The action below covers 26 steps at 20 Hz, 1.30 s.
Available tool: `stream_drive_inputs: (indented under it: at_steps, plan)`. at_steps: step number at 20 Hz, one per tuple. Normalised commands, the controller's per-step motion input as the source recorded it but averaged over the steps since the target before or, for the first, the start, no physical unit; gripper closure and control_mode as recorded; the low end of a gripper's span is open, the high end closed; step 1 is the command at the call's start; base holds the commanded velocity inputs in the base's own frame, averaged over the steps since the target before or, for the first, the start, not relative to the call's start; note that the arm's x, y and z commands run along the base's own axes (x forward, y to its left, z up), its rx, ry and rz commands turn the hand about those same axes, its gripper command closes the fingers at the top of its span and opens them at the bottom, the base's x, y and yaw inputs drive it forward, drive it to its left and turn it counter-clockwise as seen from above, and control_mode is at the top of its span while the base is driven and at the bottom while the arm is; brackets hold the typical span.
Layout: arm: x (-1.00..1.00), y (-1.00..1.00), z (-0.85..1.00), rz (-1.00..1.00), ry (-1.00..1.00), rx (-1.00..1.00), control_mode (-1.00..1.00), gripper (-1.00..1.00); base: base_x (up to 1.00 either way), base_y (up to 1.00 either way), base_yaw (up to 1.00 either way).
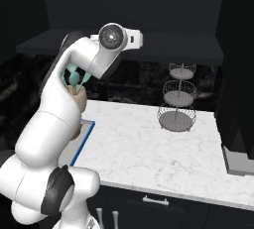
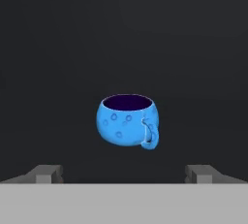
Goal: Pick the kettle from the counter and place it on the tray. Then pick the mug from the cabinet and place it on the tray. Then close the cabinet doors.
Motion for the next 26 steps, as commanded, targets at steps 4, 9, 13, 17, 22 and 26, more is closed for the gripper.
stream_drive_inputs:
  at_steps: [4,9,13,17,22,26]
  plan:
    - [0.21,0.0,-0.04,0.0,0.0,0.0,-1.0,-1.0,0.0,0.0,0.0]
    - [0.28,0.0,-0.05,0.0,0.01,0.0,-1.0,-1.0,0.0,0.0,0.0]
    - [0.31,0.0,-0.05,0.0,0.0,0.0,-1.0,-1.0,0.0,0.0,0.0]
    - [0.25,0.0,-0.05,0.0,0.0,0.0,-1.0,-1.0,0.0,0.0,0.0]
    - [0.23,0.0,-0.08,0.0,0.0,0.0,-1.0,-1.0,0.0,0.0,0.0]
    - [0.24,0.0,-0.1,0.0,0.0,0.0,-1.0,-1.0,0.0,0.0,0.0]
